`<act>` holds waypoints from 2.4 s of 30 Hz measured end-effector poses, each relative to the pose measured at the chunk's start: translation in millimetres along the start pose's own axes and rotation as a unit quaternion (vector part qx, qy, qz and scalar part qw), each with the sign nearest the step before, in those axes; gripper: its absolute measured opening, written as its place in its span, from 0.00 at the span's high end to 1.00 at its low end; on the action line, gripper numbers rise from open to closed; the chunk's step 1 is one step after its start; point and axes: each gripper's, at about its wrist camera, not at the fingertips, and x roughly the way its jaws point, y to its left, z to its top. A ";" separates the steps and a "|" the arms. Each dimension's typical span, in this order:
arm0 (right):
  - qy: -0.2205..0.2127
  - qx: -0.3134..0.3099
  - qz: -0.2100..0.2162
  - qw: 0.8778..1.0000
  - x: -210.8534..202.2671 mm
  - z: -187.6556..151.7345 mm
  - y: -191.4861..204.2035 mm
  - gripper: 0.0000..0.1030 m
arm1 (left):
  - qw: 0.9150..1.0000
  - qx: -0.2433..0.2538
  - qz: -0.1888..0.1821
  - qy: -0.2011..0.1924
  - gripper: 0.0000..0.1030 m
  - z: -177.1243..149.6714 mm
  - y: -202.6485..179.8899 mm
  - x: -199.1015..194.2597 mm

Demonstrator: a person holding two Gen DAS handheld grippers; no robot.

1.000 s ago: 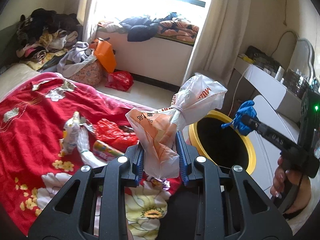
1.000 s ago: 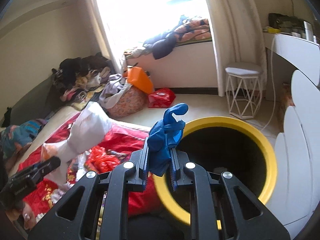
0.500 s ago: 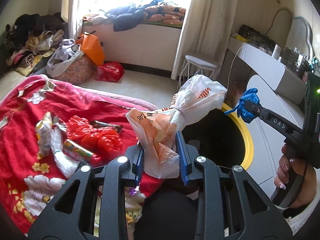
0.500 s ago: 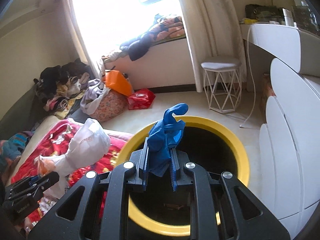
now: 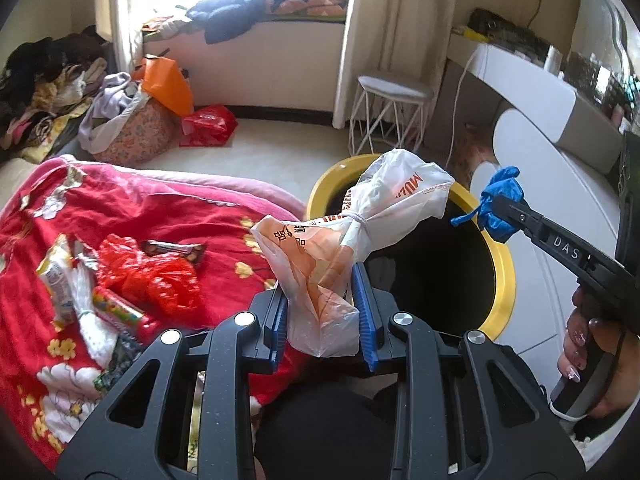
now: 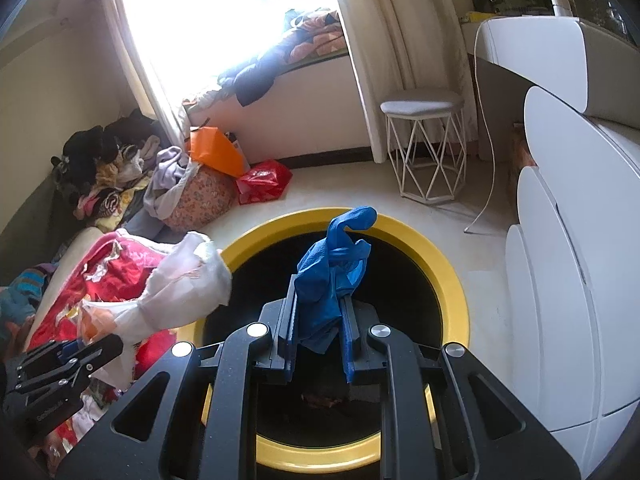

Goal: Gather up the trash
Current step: 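Open the left tool to drop the bag while the right tool drops the glove into the bin, then move both open tools back over the remaining trash on the bed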

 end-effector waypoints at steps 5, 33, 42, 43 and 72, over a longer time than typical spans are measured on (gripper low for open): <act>0.032 -0.002 0.013 0.999 12.7 -2.2 -4.2 0.81 | 1.000 0.003 -0.009 0.017 0.75 4.6 -6.0 12.6; -0.015 -0.017 -0.009 1.000 -12.7 -6.9 24.7 0.29 | 0.993 -0.074 0.011 -0.089 0.10 -11.3 48.5 -58.8; -0.023 -0.048 0.017 0.998 -24.2 -10.8 61.5 0.24 | 0.989 -0.088 0.028 -0.118 0.10 -16.8 71.2 -83.7; -0.022 -0.052 0.018 0.998 -25.0 -12.0 64.8 0.24 | 0.988 -0.089 0.030 -0.119 0.10 -17.5 72.9 -85.2; 0.012 -0.183 0.107 0.977 -27.1 -46.1 194.6 0.22 | 0.963 -0.201 0.105 -0.147 0.10 -55.7 207.3 -122.8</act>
